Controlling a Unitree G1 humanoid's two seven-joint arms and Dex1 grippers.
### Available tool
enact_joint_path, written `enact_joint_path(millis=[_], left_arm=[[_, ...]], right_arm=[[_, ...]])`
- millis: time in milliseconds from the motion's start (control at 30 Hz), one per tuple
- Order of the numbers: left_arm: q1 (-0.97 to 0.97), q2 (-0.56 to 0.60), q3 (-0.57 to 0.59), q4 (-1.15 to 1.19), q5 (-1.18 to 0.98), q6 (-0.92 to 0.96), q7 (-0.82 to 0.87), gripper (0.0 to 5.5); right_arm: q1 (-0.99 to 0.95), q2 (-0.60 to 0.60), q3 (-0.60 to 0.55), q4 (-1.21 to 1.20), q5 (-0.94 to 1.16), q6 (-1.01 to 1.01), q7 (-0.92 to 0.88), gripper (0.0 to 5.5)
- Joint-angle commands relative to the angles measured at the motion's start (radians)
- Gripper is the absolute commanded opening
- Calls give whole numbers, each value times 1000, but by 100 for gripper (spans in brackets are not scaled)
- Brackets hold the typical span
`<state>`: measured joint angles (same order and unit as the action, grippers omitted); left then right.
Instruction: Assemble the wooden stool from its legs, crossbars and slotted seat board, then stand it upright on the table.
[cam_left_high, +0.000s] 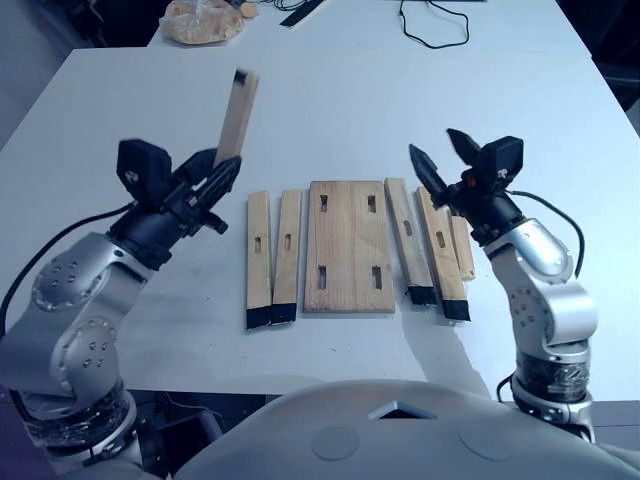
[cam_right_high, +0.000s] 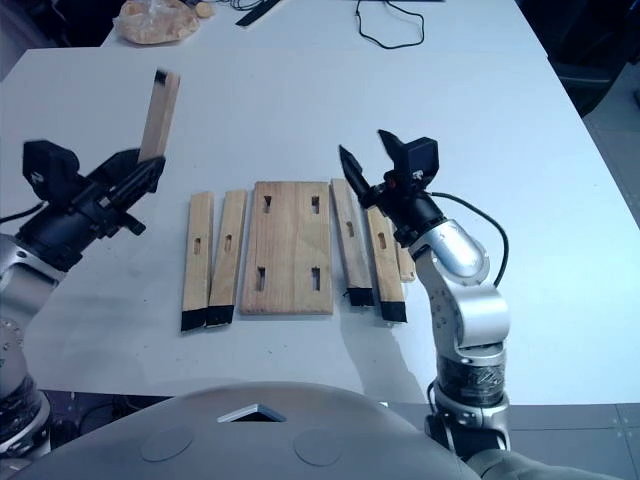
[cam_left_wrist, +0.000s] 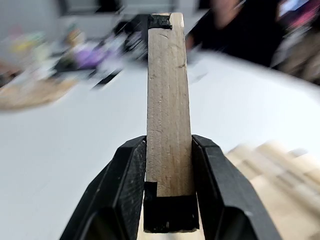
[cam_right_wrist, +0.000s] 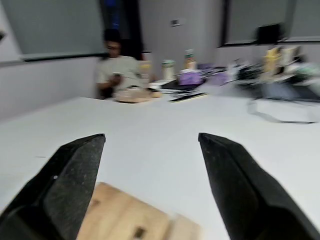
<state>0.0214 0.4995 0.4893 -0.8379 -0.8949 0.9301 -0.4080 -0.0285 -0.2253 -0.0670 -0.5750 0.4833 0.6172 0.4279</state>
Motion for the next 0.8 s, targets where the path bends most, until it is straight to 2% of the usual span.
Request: enact_joint_path(millis=[33, 167, 400, 567, 733, 800], left_arm=[[-66, 180, 34, 21, -682, -30, 15, 131], [-111, 261, -2, 94, -875, -40, -12, 131], [-156, 322, -122, 113, -900, -14, -52, 131], [-142, 358, -154, 116, -832, -32, -94, 131], [-114, 366, -165, 90, -758, -55, -110, 131], [-105, 367, -166, 91, -757, -67, -106, 131]], right_arm=[[-145, -129, -137, -21, 606, 284, 141, 344], [-255, -199, -130, 38, 864, 365, 152, 344], [-374, -294, -89, 66, 1140, 400, 118, 344], [-432, -333, -49, 69, 1236, 380, 62, 344], [-460, -359, -22, 70, 1236, 372, 48, 344], [-458, -367, -14, 70, 1221, 373, 52, 321]])
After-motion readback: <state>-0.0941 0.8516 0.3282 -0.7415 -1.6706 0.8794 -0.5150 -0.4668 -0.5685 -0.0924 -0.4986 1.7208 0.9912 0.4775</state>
